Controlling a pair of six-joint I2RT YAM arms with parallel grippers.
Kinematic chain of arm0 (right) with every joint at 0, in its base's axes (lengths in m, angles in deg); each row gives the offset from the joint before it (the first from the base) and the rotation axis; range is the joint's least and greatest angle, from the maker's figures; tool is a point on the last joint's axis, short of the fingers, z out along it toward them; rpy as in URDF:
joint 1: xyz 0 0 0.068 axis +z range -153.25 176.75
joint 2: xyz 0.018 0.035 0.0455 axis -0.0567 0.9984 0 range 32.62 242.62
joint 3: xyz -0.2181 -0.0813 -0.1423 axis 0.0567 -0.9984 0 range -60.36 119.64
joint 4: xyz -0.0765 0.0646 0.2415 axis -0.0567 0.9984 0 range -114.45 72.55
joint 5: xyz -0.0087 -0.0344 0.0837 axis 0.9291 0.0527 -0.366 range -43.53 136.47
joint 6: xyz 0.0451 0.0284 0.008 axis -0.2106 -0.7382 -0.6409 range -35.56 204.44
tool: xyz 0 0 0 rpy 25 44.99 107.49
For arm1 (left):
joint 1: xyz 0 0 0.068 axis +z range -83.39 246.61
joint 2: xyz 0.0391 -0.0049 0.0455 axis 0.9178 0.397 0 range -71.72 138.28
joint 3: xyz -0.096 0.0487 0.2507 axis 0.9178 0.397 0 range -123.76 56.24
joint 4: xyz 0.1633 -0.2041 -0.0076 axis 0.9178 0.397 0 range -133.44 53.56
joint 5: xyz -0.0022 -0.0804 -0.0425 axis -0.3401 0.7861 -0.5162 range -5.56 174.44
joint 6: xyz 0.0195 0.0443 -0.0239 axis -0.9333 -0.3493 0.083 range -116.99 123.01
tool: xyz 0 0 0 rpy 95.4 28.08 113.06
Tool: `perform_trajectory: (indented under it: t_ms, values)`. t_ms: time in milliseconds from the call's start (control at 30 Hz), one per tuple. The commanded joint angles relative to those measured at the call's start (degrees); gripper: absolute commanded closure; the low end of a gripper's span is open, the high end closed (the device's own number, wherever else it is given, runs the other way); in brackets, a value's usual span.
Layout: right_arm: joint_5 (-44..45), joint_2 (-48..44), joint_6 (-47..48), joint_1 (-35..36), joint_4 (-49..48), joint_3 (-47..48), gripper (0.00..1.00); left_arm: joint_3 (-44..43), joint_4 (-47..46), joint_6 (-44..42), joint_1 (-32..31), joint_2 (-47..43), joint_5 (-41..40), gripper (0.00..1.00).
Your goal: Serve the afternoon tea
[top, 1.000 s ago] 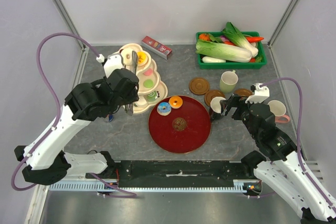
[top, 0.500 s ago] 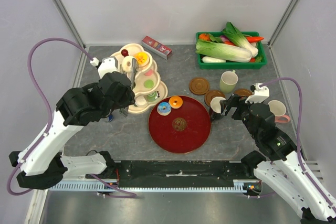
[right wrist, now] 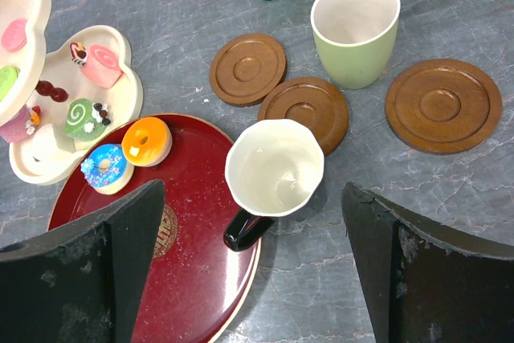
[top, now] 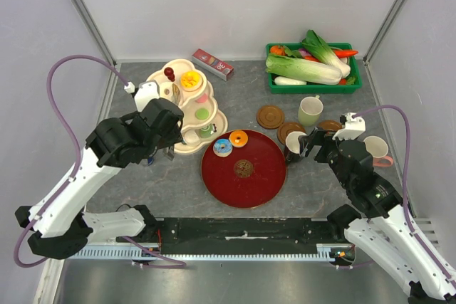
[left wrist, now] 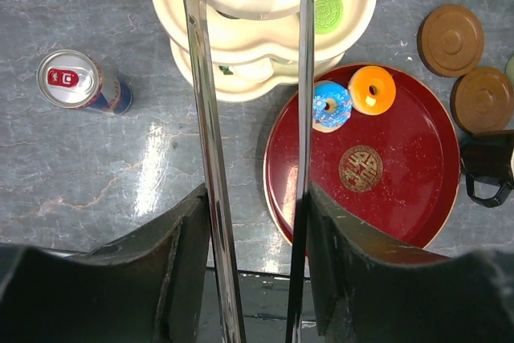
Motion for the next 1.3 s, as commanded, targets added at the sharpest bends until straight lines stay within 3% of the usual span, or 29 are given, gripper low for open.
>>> perform_trajectory:
  t_ms: [0, 300, 833, 1267]
  values:
    - [0.3, 0.1, -0.5, 0.0, -1.4, 0.0, 0.02, -1.0, 10.2, 2.0, 0.6, 0.8, -1.8, 0.46]
    - [0.3, 0.4, -0.5, 0.0, -1.5, 0.1, 0.02, -3.8, 9.1, 0.8, 0.5, -0.1, -1.7, 0.41]
    - [0.3, 0.6, -0.5, 0.0, -1.6, 0.1, 0.02, -12.2, 9.5, -0.2, 0.6, -2.2, -4.8, 0.41]
    - [1.0, 0.7, -0.5, 0.0, -1.5, 0.1, 0.02, -16.2, -13.5, -17.8, 0.5, 3.3, 11.3, 0.42]
